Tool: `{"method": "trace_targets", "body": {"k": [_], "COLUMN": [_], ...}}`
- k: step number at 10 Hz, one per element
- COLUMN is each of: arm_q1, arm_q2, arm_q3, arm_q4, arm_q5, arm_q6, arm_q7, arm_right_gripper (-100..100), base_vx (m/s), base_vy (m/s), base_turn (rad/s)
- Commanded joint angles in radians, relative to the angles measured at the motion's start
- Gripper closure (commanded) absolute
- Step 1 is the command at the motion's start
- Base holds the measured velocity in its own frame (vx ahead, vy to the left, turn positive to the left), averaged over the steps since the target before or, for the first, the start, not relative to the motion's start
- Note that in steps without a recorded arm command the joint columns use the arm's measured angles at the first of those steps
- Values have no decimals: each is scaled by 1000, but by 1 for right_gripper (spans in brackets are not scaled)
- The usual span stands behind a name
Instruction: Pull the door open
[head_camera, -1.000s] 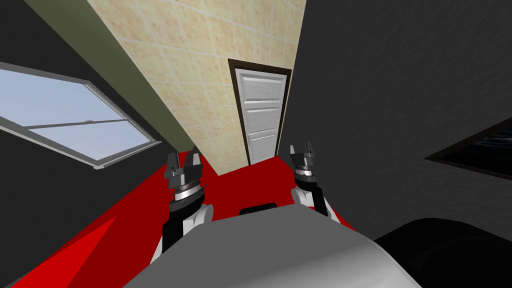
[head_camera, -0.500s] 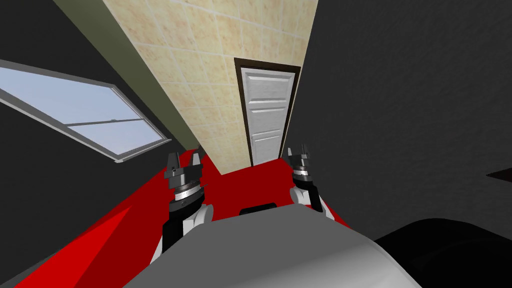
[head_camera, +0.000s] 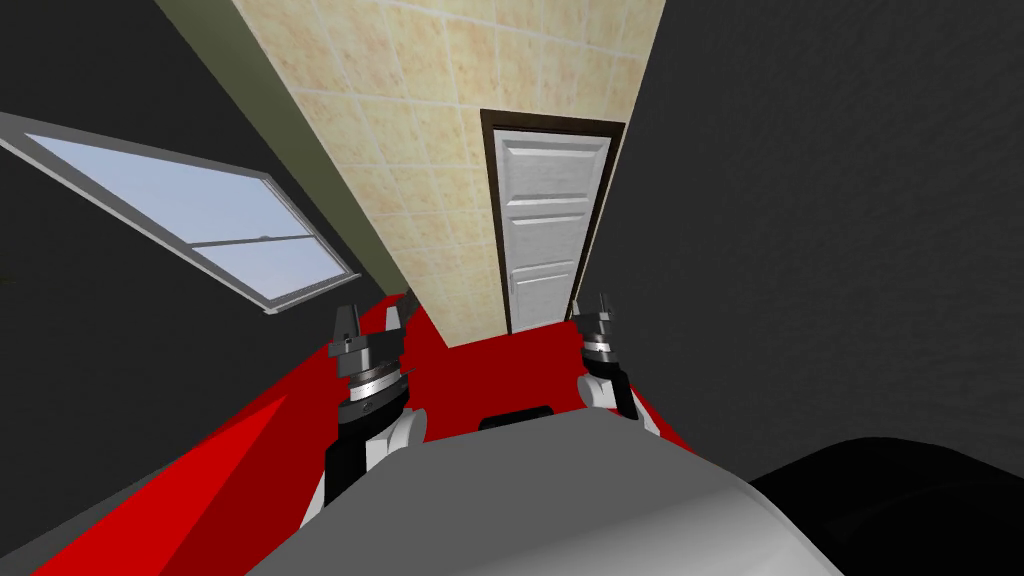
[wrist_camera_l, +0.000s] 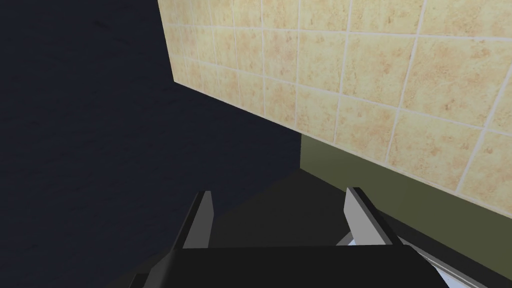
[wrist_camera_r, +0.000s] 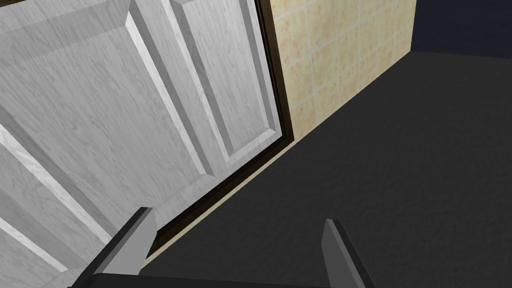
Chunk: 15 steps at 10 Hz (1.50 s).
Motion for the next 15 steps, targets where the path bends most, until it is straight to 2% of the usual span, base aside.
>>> {"method": "trace_targets", "body": {"k": [1, 15], "arm_q1": [-18, -144], "arm_q2": [-5, -36], "arm_q3": [-3, -18], "arm_q4": [44, 428], "arm_q5": [-19, -197], "arm_q6": [-7, -84], "arm_q7": [-30, -307], "arm_right_gripper": [-100, -100], "base_vx": [86, 94], "base_vy": [-12, -27], "base_turn": [131, 173]}}
